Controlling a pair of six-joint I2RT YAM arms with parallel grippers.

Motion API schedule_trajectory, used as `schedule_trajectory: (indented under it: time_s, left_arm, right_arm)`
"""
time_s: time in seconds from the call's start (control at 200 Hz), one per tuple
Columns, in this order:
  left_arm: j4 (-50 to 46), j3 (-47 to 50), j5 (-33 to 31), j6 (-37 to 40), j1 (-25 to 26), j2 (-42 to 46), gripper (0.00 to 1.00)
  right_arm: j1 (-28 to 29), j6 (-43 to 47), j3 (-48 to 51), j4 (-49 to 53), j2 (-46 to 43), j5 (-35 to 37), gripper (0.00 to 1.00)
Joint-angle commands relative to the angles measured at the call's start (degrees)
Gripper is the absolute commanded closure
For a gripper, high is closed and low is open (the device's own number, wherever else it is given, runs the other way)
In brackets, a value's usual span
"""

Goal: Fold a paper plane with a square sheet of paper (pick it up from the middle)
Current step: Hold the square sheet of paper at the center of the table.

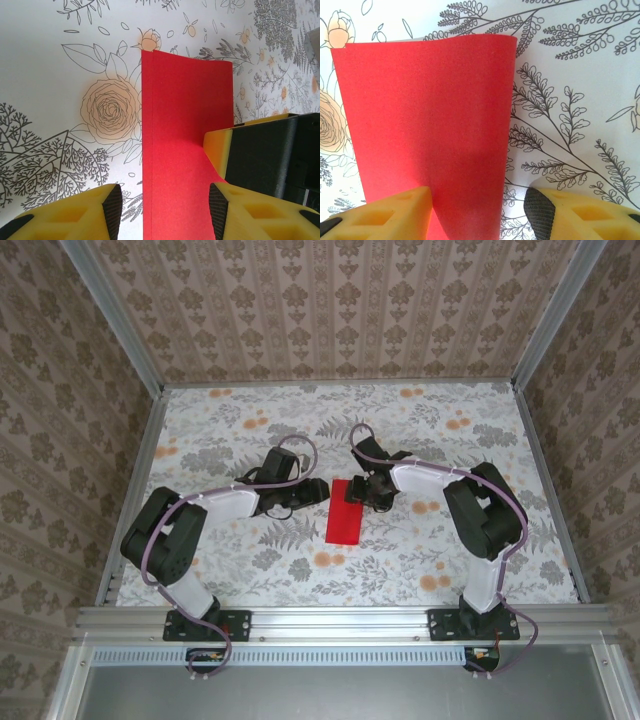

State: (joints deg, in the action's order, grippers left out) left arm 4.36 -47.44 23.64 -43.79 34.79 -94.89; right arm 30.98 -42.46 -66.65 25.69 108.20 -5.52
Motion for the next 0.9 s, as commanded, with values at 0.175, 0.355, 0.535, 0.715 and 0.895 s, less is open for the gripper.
schedule_trajectory:
  time_s: [0.175, 0.355, 0.535, 0.715, 0.895]
  left_arm:
    - [0.68, -0.35, -0.18, -1.21, -1.55, -0.93, 0.49]
    - [1.18, -0.72, 1.53, -1.21, -2.18, -2.45, 0.51]
    - [2.07, -1.51, 4.68, -0.34, -1.96, -4.65, 0.53]
    - [1.71, -2.63, 5.12, 0.48, -0.71, -6.24, 0.57]
    - [1.62, -3.69, 5.37, 0.47, -0.24, -7.37, 0.57]
  right_arm:
    - [2.19, -1.01, 3.14, 2.51, 9.62, 4.79, 0.42]
    - [2.59, -0.64, 2.49, 3.09, 11.74, 4.91, 0.42]
    - [2.68, -0.35, 1.95, 3.48, 13.05, 4.49, 0.41]
    - [2.7, -0.41, 2.23, 3.05, 14.36, 4.14, 0.41]
    - [3.01, 0.43, 1.73, 3.12, 15.55, 3.67, 0.4]
